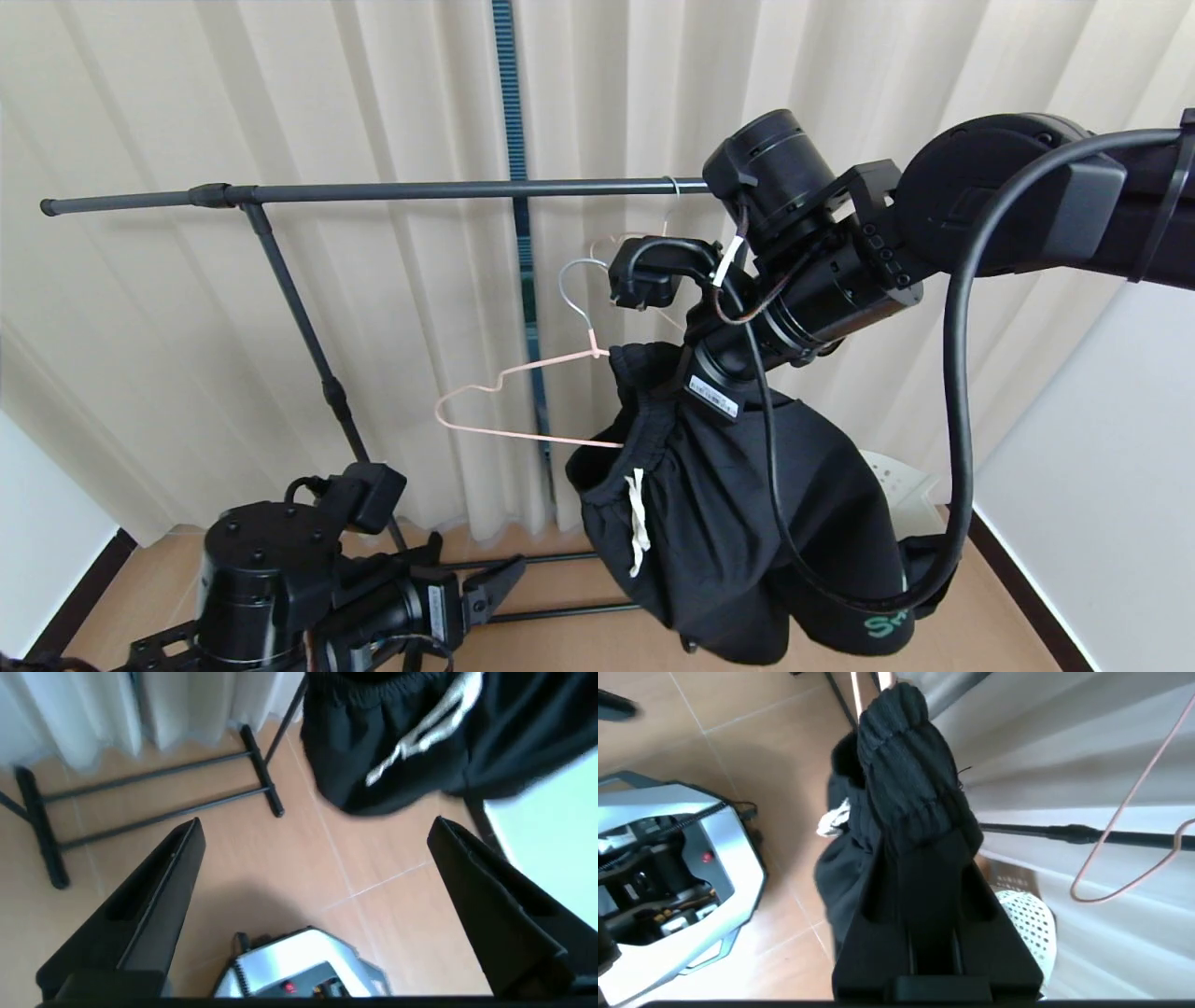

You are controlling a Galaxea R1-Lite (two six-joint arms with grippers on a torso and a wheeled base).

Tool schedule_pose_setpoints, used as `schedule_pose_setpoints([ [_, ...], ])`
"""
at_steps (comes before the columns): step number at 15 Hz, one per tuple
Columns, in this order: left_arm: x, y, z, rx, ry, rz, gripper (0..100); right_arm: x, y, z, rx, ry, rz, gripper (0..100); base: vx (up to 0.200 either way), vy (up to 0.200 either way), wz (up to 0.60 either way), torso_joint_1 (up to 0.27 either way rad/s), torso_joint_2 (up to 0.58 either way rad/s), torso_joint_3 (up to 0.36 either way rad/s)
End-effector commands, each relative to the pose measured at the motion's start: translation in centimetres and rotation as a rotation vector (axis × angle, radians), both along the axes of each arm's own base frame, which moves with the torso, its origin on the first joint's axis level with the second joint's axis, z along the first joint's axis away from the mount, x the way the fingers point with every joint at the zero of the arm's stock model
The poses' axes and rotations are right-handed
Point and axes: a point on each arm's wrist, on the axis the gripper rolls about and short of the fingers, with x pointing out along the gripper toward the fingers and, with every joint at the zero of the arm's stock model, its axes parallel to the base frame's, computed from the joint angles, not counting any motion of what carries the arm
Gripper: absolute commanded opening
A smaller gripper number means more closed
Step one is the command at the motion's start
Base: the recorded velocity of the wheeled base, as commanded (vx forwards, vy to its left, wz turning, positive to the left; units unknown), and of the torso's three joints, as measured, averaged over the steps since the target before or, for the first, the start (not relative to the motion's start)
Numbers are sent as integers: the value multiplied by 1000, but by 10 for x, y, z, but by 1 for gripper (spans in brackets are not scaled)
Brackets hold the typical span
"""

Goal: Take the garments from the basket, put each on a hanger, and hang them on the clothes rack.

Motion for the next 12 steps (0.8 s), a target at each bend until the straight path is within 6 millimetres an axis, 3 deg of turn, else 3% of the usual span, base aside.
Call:
schedule_pose_setpoints([
  [1, 14, -9, -12, 7, 40, 36, 100, -13, 0, 9, 23, 0, 8, 0, 0, 0, 0, 0, 0, 0],
  [6, 24, -16, -11, -83, 69, 93, 100, -34, 1, 7, 71, 95, 61, 0, 0, 0, 0, 0, 0, 0],
  [12, 26, -20, -16, -66, 69, 114, 100, -57, 9, 9, 84, 133, 138, 0, 0, 0, 0, 0, 0, 0],
])
